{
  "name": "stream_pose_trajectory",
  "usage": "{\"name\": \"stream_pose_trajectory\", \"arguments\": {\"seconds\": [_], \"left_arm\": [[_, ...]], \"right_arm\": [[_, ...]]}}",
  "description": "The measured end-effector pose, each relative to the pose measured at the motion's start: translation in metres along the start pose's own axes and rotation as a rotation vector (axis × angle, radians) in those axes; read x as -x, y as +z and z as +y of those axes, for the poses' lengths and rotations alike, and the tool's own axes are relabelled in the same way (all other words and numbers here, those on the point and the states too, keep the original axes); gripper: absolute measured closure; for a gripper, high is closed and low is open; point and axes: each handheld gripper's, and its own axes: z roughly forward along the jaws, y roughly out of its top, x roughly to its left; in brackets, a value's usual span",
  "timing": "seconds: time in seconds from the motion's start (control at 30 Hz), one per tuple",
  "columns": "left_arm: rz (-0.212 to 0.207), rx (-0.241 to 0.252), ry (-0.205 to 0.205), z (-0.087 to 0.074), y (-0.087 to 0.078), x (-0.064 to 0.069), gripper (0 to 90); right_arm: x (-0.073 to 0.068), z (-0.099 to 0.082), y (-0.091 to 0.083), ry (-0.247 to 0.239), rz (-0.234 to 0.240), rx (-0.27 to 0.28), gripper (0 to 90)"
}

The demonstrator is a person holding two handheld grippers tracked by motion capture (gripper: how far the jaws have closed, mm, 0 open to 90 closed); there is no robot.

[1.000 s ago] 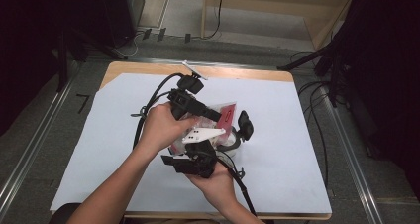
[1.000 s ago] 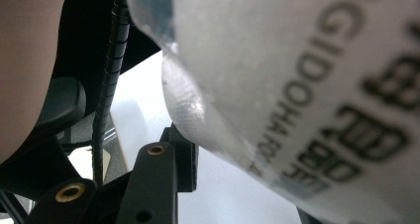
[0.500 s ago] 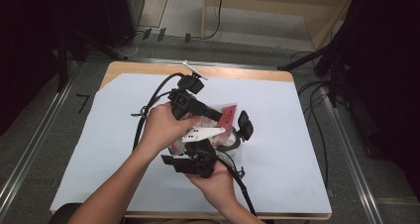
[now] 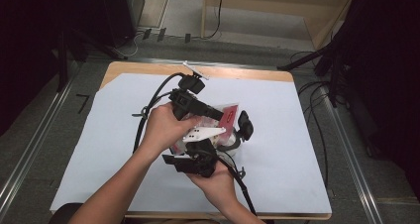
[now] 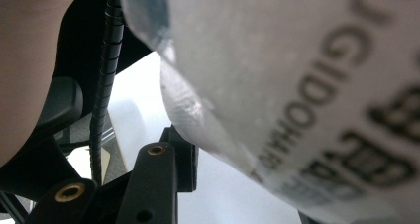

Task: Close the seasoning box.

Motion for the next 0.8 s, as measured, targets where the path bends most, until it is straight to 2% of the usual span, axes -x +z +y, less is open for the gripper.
{"name": "stream_pose_trajectory", "arguments": {"seconds": [0.3, 0.57, 0.67, 0.8], "left_arm": [[-0.017, 0.011, -0.028, -0.0003, -0.0011, -0.0073, 76.4], [-0.02, 0.013, -0.032, -0.0004, -0.0016, -0.0071, 75.8], [-0.014, 0.016, -0.014, -0.0002, -0.002, -0.0062, 75.4], [-0.009, 0.022, -0.016, -0.0006, -0.0023, -0.004, 75.0]], "right_arm": [[0.0003, 0.0016, 0.0006, 0.003, 0.005, -0.014, 63.9], [0.0003, 0.002, 0.0004, -0.003, 0.007, -0.016, 64.0], [0.0004, 0.0022, 0.0001, -0.003, 0.003, -0.017, 64.1], [0.0001, 0.0018, -0.0004, 0.002, 0.006, -0.011, 64.1]]}}
